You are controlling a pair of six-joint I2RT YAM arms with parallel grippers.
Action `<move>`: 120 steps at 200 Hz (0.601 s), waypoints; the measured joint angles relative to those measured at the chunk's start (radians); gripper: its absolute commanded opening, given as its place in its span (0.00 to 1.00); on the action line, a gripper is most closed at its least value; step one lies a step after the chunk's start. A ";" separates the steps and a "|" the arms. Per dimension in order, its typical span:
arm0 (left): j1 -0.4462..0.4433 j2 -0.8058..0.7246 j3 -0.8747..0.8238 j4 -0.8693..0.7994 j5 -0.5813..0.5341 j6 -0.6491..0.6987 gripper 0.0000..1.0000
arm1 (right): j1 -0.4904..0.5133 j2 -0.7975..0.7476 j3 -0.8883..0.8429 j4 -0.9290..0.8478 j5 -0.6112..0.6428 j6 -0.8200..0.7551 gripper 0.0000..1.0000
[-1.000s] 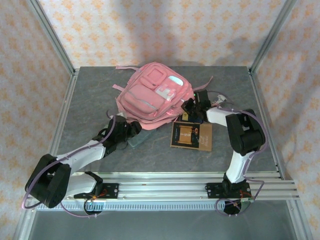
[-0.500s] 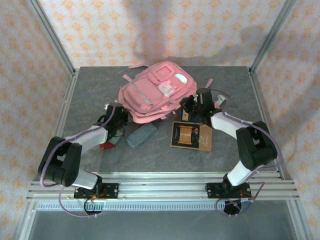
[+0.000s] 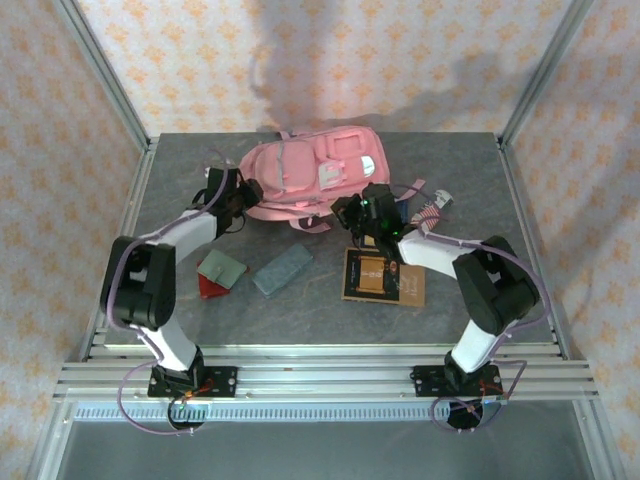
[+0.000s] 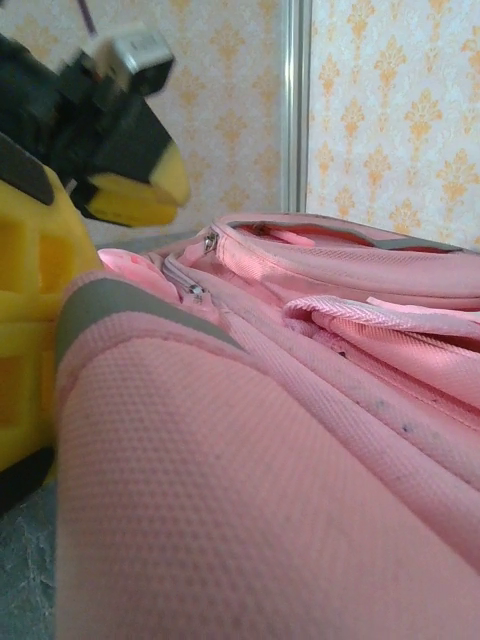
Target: Pack the student bag
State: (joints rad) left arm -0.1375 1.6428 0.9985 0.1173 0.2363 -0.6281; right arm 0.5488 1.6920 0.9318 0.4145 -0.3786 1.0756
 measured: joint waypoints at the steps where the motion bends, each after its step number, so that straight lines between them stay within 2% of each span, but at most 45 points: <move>1: 0.000 -0.014 -0.008 0.001 0.006 0.002 0.42 | 0.001 0.000 0.000 0.001 0.001 0.001 0.00; 36: -0.031 -0.297 -0.200 0.097 0.071 -0.001 0.48 | 0.005 0.000 0.001 0.032 0.027 0.040 0.00; 62: -0.129 -0.435 -0.353 0.203 0.095 0.011 0.55 | 0.010 0.000 0.002 0.038 0.043 0.066 0.00; 87: -0.232 -0.454 -0.460 0.288 0.102 0.038 0.59 | 0.018 0.000 0.009 0.037 0.058 0.077 0.00; 120: -0.325 -0.367 -0.485 0.359 0.066 0.099 0.60 | 0.027 0.000 0.023 0.038 0.069 0.081 0.00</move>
State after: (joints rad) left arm -0.4625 1.2762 0.5133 0.4759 0.3019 -0.5293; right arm 0.5755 1.6917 0.9546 0.4526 -0.3099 1.1568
